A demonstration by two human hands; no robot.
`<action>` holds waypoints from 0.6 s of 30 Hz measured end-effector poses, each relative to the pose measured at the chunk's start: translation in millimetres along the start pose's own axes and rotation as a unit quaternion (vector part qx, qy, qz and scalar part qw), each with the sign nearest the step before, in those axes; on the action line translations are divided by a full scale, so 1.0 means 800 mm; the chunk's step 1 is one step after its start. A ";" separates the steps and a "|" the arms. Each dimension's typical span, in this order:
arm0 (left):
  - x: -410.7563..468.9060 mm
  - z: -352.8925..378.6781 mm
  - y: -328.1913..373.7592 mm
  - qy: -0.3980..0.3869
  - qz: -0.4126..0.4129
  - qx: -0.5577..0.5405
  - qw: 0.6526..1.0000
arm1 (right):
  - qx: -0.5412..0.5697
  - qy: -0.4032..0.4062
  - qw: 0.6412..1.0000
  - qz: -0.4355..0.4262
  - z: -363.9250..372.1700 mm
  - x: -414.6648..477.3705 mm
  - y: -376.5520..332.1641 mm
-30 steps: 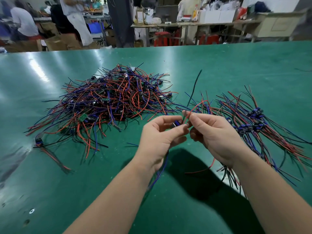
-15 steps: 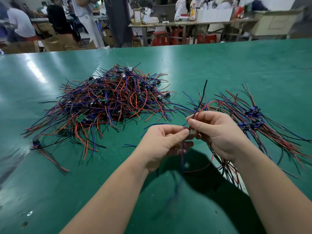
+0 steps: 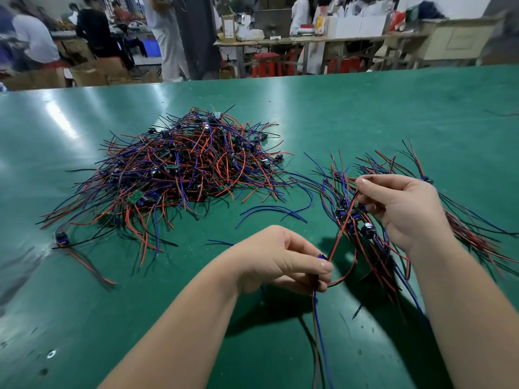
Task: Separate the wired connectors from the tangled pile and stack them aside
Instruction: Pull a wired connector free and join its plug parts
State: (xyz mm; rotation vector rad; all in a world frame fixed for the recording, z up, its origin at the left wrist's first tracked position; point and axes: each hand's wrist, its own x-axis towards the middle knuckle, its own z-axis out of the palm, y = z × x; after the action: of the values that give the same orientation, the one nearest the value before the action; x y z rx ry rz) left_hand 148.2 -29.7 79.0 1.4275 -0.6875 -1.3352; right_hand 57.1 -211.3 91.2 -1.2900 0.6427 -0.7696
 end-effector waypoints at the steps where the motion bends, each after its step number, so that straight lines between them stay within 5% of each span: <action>1: -0.001 -0.001 0.000 -0.011 -0.004 0.004 1.000 | 0.009 0.006 1.000 -0.003 0.000 0.000 -0.001; 6: -0.005 -0.005 -0.004 -0.072 0.019 0.042 0.996 | 0.043 -0.015 0.998 0.033 0.004 0.001 0.000; 9: -0.004 -0.008 -0.003 -0.069 0.076 -0.024 0.994 | 0.041 -0.041 0.993 0.099 0.007 0.002 0.001; 14: 0.005 -0.012 0.008 0.040 0.214 -0.214 0.952 | 0.004 -0.114 0.985 0.131 0.011 -0.006 0.005; 18: 0.010 -0.009 0.009 0.214 0.288 -0.172 0.917 | 0.011 -0.248 0.960 0.131 0.025 -0.025 0.007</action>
State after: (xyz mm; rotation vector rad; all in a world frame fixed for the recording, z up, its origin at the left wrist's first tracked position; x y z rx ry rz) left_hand 158.5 -37.2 81.8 1.0605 -0.4904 -0.6119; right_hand 61.7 -182.7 89.2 -1.2808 0.3820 -0.2175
